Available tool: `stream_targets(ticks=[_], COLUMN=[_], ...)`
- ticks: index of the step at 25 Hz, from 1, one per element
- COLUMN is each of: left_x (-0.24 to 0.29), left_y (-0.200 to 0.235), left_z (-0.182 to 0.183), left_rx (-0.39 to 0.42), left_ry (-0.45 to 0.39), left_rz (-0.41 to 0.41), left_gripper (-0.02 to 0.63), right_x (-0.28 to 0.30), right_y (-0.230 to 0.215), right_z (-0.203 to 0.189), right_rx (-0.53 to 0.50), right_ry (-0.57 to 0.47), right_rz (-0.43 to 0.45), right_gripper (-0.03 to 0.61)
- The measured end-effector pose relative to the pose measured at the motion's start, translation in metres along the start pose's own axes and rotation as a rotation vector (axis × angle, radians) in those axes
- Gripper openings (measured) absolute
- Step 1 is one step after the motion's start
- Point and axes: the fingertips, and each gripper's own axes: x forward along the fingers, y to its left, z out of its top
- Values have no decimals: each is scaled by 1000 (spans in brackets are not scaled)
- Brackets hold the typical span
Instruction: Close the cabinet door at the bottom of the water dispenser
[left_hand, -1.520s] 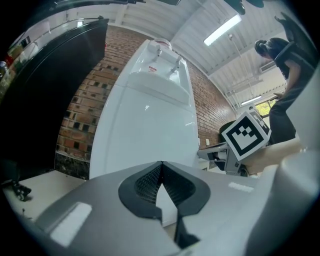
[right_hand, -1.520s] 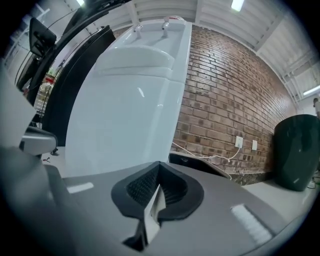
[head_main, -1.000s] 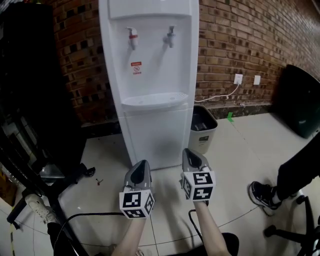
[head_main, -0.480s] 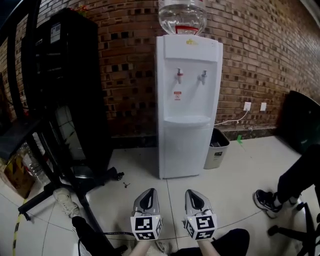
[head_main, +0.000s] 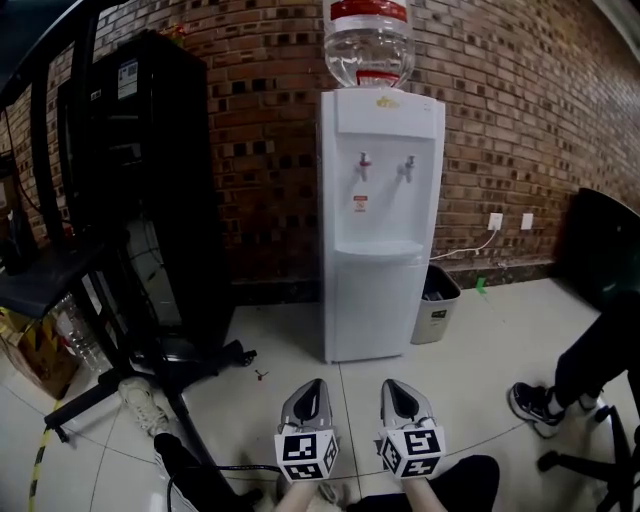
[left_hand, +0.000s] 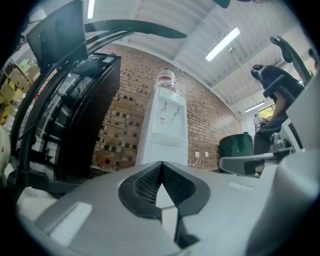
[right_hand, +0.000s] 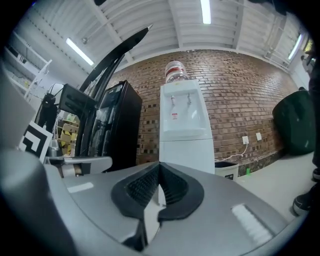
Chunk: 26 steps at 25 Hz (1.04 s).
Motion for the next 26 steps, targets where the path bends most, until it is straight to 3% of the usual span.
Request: stream_targets(ticks=[16,21,26], left_x=[-1,-8,-11], left_y=[-40,-53,-69], left_z=[8,13,27], left_rx=[-23,-108,-78], left_ry=[-18,-7,-19], left_rz=[-46,-62,-60], left_gripper=[14,14,14], right_x=[-17,-24,-32], right_y=[-2,-1,-5], right_z=[10,12,15], right_rx=[-27,-30,-33], right_ry=[-9,-10,-15], right_rz=[11,29,47], right_gripper=[0,0,0])
